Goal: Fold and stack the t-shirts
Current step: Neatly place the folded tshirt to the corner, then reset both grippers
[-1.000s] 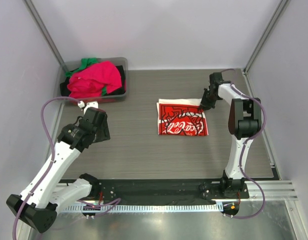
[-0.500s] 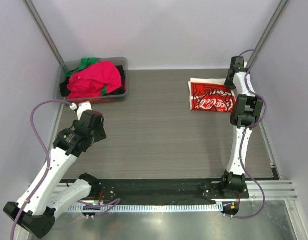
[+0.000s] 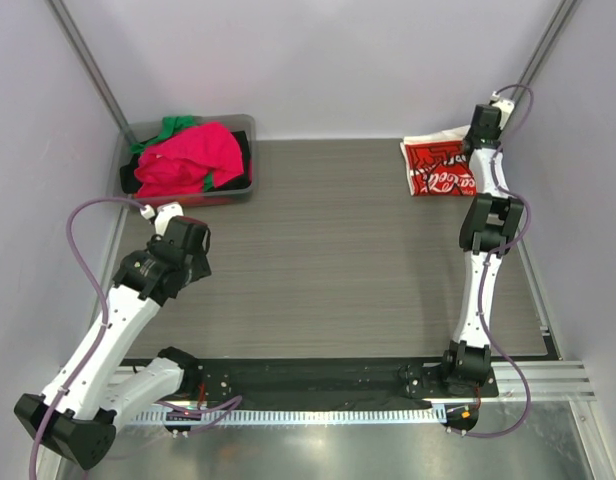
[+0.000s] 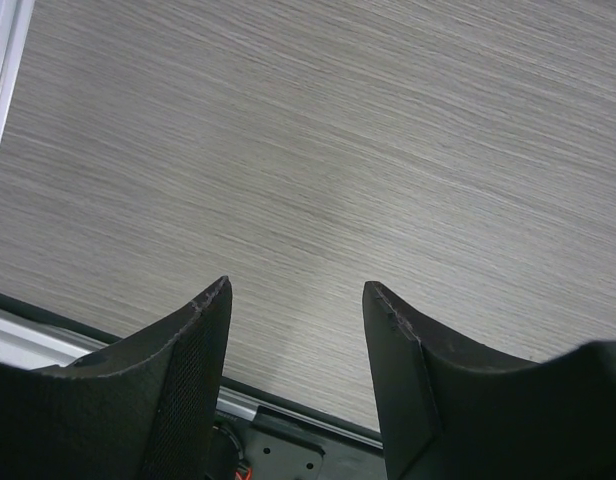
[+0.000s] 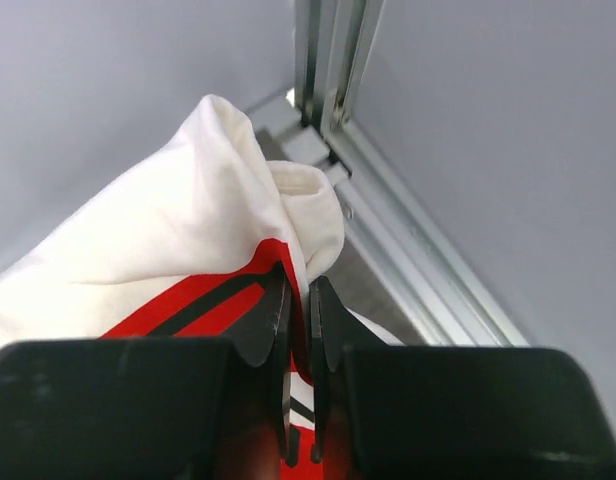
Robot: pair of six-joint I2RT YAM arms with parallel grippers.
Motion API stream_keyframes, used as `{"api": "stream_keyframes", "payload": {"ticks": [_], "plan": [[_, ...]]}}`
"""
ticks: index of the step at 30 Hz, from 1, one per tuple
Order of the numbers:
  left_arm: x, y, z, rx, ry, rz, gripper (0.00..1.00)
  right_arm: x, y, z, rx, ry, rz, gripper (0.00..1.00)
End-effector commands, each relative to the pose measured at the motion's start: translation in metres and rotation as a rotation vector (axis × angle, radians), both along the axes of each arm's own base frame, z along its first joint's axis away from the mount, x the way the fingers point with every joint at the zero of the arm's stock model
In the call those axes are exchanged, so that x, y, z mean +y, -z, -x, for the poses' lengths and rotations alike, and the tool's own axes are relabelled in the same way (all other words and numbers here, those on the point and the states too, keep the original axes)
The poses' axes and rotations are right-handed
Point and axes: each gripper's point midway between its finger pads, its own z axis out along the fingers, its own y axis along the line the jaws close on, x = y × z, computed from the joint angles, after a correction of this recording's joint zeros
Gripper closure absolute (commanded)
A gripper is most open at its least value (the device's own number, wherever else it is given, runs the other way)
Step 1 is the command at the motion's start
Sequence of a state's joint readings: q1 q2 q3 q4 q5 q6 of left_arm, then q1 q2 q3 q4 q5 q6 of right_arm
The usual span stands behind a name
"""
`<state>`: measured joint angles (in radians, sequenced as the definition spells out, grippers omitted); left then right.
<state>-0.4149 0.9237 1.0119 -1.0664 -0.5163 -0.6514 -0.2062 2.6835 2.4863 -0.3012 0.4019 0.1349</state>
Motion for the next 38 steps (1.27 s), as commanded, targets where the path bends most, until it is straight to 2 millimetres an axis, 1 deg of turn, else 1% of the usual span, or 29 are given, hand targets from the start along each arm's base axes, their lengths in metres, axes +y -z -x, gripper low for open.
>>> {"api": "stream_keyframes", "payload": {"ticks": [1, 3, 4, 5, 6, 7, 12, 13, 14, 15, 16, 17, 18, 19, 20, 21, 22, 23, 24, 25, 26, 27, 28, 30, 31, 32, 34, 35, 38], "plan": [[0.005, -0.002, -0.005, -0.025, -0.038, -0.003, 0.44, -0.029, -0.078, -0.025, -0.306, 0.066, 0.045, 0.97], [0.005, -0.001, -0.006, -0.017, -0.043, -0.004, 0.44, -0.035, -0.078, -0.023, -0.319, 0.101, 0.06, 0.94], [0.005, 0.001, -0.006, -0.008, -0.045, -0.006, 0.44, -0.035, -0.077, -0.025, -0.326, 0.098, 0.062, 0.86], [0.006, 0.001, -0.006, -0.006, -0.046, -0.007, 0.45, -0.033, -0.075, -0.028, -0.33, 0.082, 0.056, 0.4], [0.005, 0.001, -0.007, -0.006, -0.045, -0.005, 0.45, -0.033, -0.074, -0.028, -0.331, 0.08, 0.047, 0.17], [0.005, 0.001, -0.007, -0.003, -0.042, -0.004, 0.45, -0.03, -0.074, -0.028, -0.328, 0.075, 0.042, 0.01], [0.005, -0.003, -0.006, -0.022, -0.041, 0.008, 0.45, -0.021, -0.107, -0.016, -0.366, 0.064, 0.006, 0.0], [0.004, -0.003, -0.005, -0.026, -0.036, 0.012, 0.45, -0.016, -0.139, -0.011, -0.41, 0.054, 0.003, 0.0], [0.005, -0.005, -0.005, -0.035, -0.035, 0.02, 0.45, -0.008, -0.155, -0.008, -0.432, 0.04, -0.007, 0.0], [0.005, -0.006, -0.005, -0.04, -0.034, 0.023, 0.45, 0.001, -0.156, -0.005, -0.422, 0.022, -0.022, 0.01], [0.006, -0.007, -0.005, -0.047, -0.034, 0.032, 0.45, 0.012, -0.197, 0.006, -0.48, 0.008, -0.033, 0.0], [0.006, -0.008, -0.005, -0.055, -0.029, 0.041, 0.45, 0.031, -0.21, 0.01, -0.489, -0.021, -0.048, 0.0], [0.005, -0.009, -0.005, -0.061, -0.024, 0.049, 0.44, 0.046, -0.202, 0.016, -0.46, -0.033, -0.073, 0.0], [0.001, -0.01, -0.008, -0.073, -0.009, 0.082, 0.44, 0.063, -0.243, 0.036, -0.507, -0.051, -0.098, 0.0], [-0.002, -0.009, -0.008, -0.071, 0.026, 0.087, 0.44, 0.077, -0.249, 0.046, -0.507, -0.065, -0.125, 0.0], [-0.007, -0.013, -0.012, -0.097, 0.054, 0.107, 0.43, 0.11, -0.226, 0.057, -0.451, -0.099, -0.169, 0.0], [-0.01, -0.012, -0.012, -0.101, 0.078, 0.116, 0.43, 0.132, -0.227, 0.067, -0.46, -0.132, -0.231, 0.0], [-0.009, -0.014, -0.012, -0.111, 0.09, 0.107, 0.43, 0.154, -0.259, 0.092, -0.511, -0.175, -0.265, 0.0], [-0.007, -0.018, -0.011, -0.128, 0.087, 0.105, 0.42, 0.193, -0.222, 0.104, -0.429, -0.228, -0.32, 0.0], [-0.007, -0.02, -0.011, -0.142, 0.085, 0.107, 0.41, 0.22, -0.217, 0.114, -0.416, -0.289, -0.373, 0.0], [-0.008, -0.02, -0.01, -0.147, 0.095, 0.11, 0.41, 0.251, -0.231, 0.132, -0.431, -0.379, -0.444, 0.0], [-0.008, -0.024, -0.01, -0.168, 0.101, 0.118, 0.4, 0.275, -0.203, 0.145, -0.361, -0.427, -0.487, 0.0], [-0.009, -0.026, -0.009, -0.182, 0.109, 0.127, 0.39, 0.319, -0.192, 0.162, -0.299, -0.519, -0.53, 0.0], [-0.011, -0.029, -0.008, -0.195, 0.124, 0.137, 0.37, 0.366, -0.171, 0.191, -0.185, -0.616, -0.593, 0.0], [-0.011, -0.031, -0.007, -0.203, 0.123, 0.14, 0.37, 0.396, -0.154, 0.214, -0.091, -0.664, -0.608, 0.0], [-0.011, -0.032, -0.006, -0.208, 0.125, 0.142, 0.37, 0.409, -0.135, 0.231, -0.027, -0.677, -0.619, 0.0], [-0.011, -0.036, -0.004, -0.223, 0.129, 0.149, 0.35, 0.424, -0.127, 0.258, 0.01, -0.707, -0.638, 0.0], [-0.011, -0.037, -0.003, -0.23, 0.129, 0.152, 0.35, 0.441, -0.106, 0.285, 0.071, -0.752, -0.647, 0.0], [-0.01, -0.043, 0.0, -0.262, 0.131, 0.162, 0.29, 0.453, -0.105, 0.323, 0.064, -0.775, -0.577, 0.0]]}}
